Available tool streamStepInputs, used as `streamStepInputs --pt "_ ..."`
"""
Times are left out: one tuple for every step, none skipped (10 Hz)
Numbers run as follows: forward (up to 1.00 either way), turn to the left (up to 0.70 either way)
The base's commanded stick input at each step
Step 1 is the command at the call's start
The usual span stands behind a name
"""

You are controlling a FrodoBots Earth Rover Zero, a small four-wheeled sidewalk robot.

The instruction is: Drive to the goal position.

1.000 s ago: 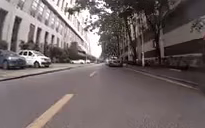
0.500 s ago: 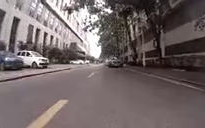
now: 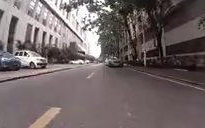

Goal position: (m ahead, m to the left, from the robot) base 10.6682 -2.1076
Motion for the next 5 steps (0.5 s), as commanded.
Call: streamStepInputs --pt "0.7 0.0" --pt "0.7 0.0" --pt "0.7 0.0" --pt "0.7 0.0" --pt "0.7 0.0"
